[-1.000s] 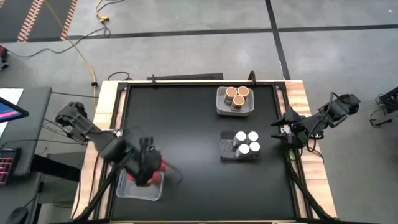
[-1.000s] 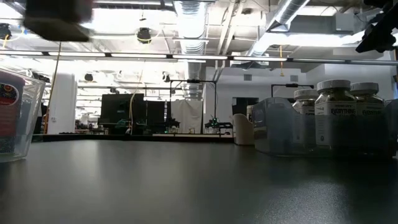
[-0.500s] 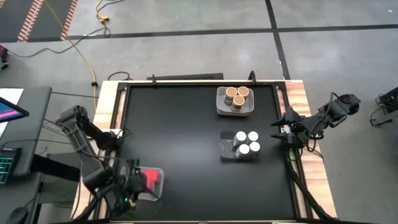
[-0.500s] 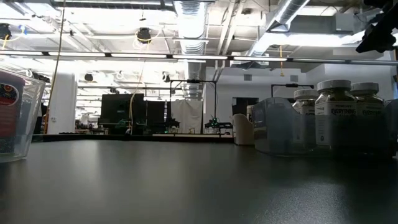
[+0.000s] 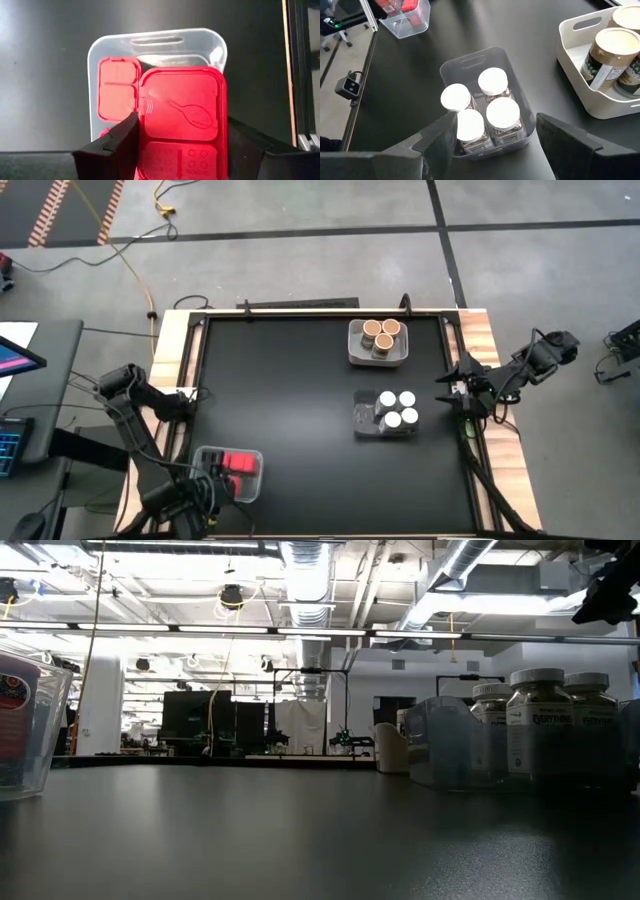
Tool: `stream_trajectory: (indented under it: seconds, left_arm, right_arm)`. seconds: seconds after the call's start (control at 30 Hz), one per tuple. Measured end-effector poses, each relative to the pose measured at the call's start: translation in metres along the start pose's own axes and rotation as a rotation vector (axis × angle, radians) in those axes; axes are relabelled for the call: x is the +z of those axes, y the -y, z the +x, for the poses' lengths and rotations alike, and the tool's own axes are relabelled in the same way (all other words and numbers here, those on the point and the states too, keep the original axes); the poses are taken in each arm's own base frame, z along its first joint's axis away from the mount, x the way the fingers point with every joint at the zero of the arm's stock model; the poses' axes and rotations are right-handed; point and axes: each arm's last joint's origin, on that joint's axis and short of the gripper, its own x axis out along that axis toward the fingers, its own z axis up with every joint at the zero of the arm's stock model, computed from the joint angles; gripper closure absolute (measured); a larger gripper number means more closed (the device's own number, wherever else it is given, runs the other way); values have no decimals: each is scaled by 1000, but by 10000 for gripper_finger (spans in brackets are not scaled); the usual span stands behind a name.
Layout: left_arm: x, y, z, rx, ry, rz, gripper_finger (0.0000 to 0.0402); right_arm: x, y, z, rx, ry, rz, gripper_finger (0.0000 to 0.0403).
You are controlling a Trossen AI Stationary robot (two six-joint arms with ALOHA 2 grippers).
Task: Sort spices by type
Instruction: Put the red spice can in the transparent bin
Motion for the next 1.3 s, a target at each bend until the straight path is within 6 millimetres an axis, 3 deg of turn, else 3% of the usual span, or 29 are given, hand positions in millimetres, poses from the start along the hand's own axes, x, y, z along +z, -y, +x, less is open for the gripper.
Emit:
stream_trajectory:
  seconds: [0.83,1.3]
  left_arm:
    - [-17,8,52,-2,123,29,187]
    - [-19,8,55,-8,116,16,184]
  right_arm:
    - [0,0,0,1,2,47,108]
    - [0,0,0,-2,-2,43,108]
